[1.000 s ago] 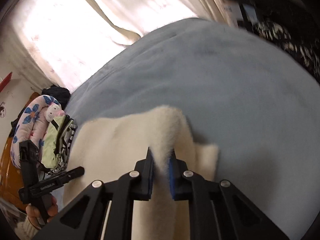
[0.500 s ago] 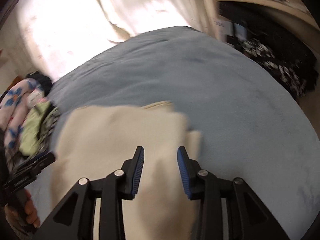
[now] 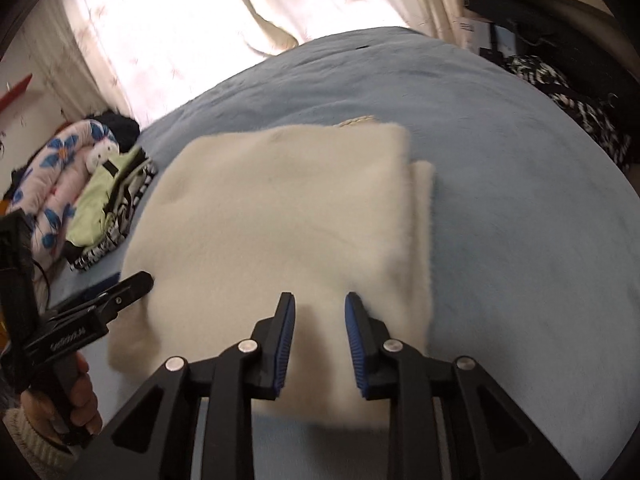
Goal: Fold large clothes
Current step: 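Open both tools and pull them back from the folded cardigan, then slide both tools under the folded cardigan and grip it from both sides, then lift the cardigan with both tools and carry it to the clothes stack, then lower the cardigan onto the patterned clothes stack and open both tools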
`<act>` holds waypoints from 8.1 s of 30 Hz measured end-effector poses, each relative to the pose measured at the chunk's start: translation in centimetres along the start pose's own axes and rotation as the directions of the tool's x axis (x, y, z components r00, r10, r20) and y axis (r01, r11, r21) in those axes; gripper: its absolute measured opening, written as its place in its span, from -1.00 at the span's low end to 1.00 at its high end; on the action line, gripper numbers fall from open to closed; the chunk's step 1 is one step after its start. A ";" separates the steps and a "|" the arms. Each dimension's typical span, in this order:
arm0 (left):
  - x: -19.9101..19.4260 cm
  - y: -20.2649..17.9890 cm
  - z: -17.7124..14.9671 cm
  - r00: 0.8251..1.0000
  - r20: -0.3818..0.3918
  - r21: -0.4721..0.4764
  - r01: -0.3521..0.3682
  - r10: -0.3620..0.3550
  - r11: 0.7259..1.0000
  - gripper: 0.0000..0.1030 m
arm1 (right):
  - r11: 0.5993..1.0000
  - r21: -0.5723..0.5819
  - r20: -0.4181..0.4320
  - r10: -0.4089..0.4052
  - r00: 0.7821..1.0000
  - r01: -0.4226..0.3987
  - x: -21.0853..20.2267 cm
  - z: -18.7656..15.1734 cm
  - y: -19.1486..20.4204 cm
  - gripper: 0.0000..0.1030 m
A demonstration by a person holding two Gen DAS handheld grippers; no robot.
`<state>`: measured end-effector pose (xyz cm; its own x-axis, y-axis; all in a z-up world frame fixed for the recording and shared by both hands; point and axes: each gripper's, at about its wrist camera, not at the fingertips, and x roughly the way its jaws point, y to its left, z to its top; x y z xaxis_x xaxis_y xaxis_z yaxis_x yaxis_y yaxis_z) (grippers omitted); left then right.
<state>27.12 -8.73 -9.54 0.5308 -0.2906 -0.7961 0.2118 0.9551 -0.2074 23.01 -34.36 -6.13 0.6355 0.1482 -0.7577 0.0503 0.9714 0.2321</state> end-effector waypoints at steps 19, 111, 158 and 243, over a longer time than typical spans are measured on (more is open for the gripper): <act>-4.2 -1.1 -3.9 0.995 -0.063 0.021 -0.080 0.081 0.997 0.53 | 0.999 0.040 -0.068 -0.026 0.997 0.029 -2.7 -4.4 2.7 -0.17; 9.9 -0.9 3.1 0.900 -0.310 -0.145 0.273 -0.306 0.951 0.69 | 0.922 0.103 -0.249 0.387 0.888 -0.373 11.8 5.0 -3.7 0.72; -21.1 23.4 0.6 1.000 -0.028 -0.186 0.004 -0.009 0.982 0.21 | 0.833 -0.146 -0.236 0.495 0.836 -0.534 -0.9 1.8 35.7 -0.10; -20.4 35.8 14.1 0.934 0.096 -0.248 -0.312 0.344 0.917 0.47 | 0.919 -0.393 -0.012 0.018 1.000 -0.021 3.0 14.5 47.4 0.09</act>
<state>35.45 30.59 7.28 0.6477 0.0510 -0.7602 -0.1748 0.9811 -0.0831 38.48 9.47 11.47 0.6268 0.1676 -0.7610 -0.2703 0.9627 -0.0106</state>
